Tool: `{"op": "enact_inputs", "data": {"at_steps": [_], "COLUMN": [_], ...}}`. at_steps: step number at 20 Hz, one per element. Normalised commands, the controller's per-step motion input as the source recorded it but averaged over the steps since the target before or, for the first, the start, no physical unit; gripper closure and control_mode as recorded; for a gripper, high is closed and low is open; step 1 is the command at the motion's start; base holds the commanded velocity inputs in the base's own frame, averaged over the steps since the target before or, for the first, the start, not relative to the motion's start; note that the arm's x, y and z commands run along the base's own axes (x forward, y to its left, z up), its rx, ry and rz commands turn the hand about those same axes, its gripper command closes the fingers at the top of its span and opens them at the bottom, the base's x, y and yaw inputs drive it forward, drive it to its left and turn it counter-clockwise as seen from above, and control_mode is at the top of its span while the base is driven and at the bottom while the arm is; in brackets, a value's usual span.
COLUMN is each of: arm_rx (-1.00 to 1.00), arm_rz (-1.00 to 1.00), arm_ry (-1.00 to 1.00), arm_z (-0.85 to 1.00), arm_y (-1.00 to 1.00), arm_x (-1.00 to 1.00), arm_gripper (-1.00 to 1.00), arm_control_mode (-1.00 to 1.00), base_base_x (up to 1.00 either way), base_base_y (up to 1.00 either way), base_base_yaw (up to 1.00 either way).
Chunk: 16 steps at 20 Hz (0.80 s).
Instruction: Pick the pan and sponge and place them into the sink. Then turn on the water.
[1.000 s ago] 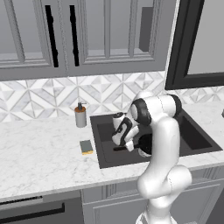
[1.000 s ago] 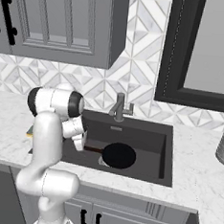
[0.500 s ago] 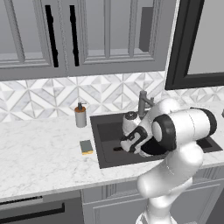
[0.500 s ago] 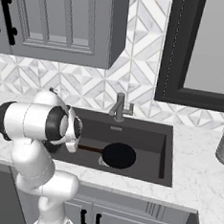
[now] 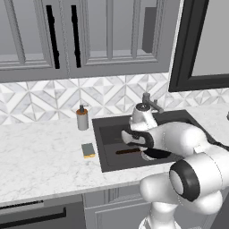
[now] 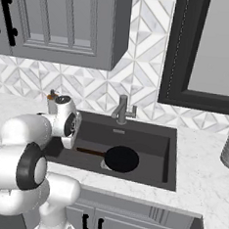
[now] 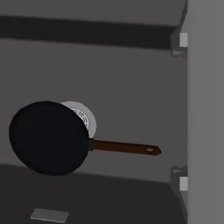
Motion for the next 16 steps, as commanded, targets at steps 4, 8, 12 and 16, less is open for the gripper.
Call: {"op": "enact_inputs", "data": {"at_steps": [4, 8, 12, 16], "arm_rx": [0.04, 0.01, 0.01, -0.02], "arm_rz": [-0.02, 0.01, 0.30, 0.57], "arm_ry": [0.12, 0.22, 0.00, -0.01], "arm_z": [1.00, 0.67, 0.22, 0.00], "arm_y": [0.00, 0.00, 0.00, 0.10], "arm_x": [-0.18, -0.53, -0.66, -0.33], "arm_gripper": [-1.00, -1.00, -1.00, -1.00], "arm_control_mode": [-1.00, -1.00, -1.00, -1.00], "base_base_x": [0.00, 0.00, 0.00, 0.00], "base_base_y": [0.00, 0.00, 0.00, 0.00], "base_base_yaw": [0.00, 0.00, 0.00, 0.00]}}
